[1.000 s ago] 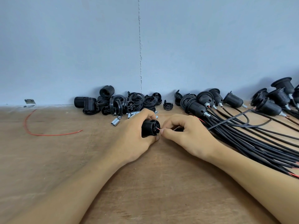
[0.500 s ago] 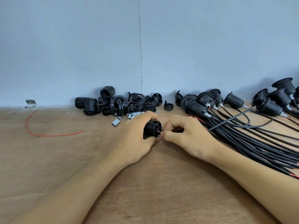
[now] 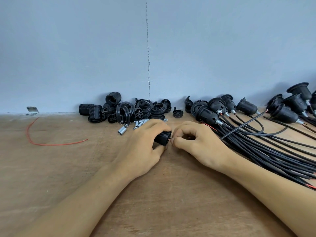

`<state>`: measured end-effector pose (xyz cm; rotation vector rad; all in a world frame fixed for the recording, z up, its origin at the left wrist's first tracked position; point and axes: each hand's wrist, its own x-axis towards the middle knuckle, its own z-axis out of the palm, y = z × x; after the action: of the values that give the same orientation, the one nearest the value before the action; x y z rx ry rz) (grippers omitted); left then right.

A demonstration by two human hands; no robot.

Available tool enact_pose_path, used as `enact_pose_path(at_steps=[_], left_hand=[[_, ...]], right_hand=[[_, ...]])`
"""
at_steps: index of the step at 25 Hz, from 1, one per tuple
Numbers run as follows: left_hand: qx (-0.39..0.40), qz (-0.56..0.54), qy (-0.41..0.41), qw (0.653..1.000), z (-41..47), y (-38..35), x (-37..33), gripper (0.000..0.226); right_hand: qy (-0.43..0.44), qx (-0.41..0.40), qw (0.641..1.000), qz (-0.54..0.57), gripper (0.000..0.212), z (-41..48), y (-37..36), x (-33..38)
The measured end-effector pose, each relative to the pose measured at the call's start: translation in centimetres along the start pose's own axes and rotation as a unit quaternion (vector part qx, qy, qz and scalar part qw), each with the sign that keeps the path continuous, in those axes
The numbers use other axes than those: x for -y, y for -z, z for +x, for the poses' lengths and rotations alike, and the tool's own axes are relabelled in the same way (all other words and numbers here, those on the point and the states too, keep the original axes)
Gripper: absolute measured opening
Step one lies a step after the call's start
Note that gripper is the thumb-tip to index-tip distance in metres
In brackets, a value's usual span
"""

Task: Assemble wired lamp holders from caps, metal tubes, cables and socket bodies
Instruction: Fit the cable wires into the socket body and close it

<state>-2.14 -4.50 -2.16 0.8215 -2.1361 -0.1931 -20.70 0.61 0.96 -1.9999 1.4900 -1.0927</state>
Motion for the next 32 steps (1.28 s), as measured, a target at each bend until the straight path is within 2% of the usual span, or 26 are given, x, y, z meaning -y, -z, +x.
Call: enact_pose_path(at_steps=[9,19,23,32], left_hand=[[0.03,0.009,-0.014,0.999,-0.2,0.8,-0.4,0.032],[0.02,-0.015,0.065,0.998,0.1,0.7,0.0,0.046],[0.034,-0.009,0.062,0.997,0.0,0.8,-0.2,0.046],[0.061,-0.013,0.044,0.997,-0.1,1.2,-1.2,0.032]], right_hand=[[0.027,0.0,1.0,-0.009,0.017,-0.4,-0.1,0.1],[0.081,-0.062,0.991,-0.088,0.022,-0.5,-0.3,-0.3],[0.118,-0.071,0.983,-0.118,0.015,-0.5,-0.3,-0.3],[0.12,-0.052,0.979,-0.155,0.01,-0.6,-0.4,-0.4]])
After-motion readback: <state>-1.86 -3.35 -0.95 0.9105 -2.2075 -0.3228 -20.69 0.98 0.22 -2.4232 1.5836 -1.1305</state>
